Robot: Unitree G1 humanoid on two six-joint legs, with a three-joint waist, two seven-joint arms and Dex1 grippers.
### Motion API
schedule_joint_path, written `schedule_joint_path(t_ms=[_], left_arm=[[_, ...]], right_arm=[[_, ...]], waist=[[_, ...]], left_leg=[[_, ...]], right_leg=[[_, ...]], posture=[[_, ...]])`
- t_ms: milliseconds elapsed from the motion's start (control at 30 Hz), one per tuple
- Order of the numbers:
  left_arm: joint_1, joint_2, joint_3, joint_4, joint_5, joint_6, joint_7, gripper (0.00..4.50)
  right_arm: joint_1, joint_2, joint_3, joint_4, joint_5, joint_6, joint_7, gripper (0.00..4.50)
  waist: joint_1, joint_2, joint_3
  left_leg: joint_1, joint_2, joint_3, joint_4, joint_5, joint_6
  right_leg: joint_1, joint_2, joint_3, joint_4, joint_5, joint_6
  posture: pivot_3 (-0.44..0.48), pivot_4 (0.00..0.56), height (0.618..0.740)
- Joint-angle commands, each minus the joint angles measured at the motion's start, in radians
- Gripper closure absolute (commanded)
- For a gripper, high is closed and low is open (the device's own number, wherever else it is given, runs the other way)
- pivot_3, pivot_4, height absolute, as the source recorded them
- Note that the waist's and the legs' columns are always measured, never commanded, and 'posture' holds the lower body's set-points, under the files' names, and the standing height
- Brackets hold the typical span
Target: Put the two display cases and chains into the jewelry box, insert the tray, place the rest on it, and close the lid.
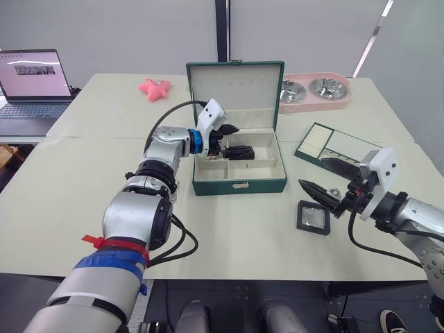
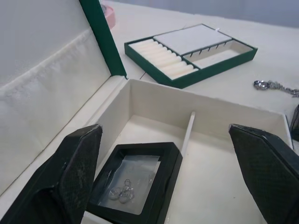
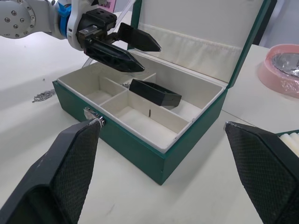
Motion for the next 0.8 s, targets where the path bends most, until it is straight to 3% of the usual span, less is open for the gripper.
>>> schedule_joint_path(t_ms=[33,367,800], left_arm=[[0.036,0.021,0.011,-0.073,-0.031,0.042,-0.034,1.22],[0.108,0.021,-0.032,-0.166,-0.014,0.098,0.001,4.47],[0.114,0.004,-0.102,-0.152,0.028,0.074,0.048,4.47]], right_arm=[[-0.017,0.0,-0.011,-0.019,0.016,-0.017,0.006,0.0],[-0.048,0.001,0.01,0.01,0.009,-0.023,0.024,0.0],[-0.042,0.002,0.01,0.001,0.01,-0.019,0.02,0.0]], waist=[[-0.001,0.0,0.0],[0.0,0.0,0.0],[0.0,0.0,0.0]], left_leg=[[0.0,0.0,0.0,0.0,0.0,0.0],[0.0,0.0,-0.001,0.002,0.0,0.0],[0.0,0.0,-0.001,0.002,0.0,0.0]], right_leg=[[0.0,0.0,0.0,0.0,0.0,0.0],[0.0,0.0,-0.001,0.002,0.0,0.0],[0.0,0.0,-0.001,0.002,0.0,0.0]], posture=[[0.0,0.15,0.74],[0.0,0.15,0.74],[0.0,0.15,0.74]])
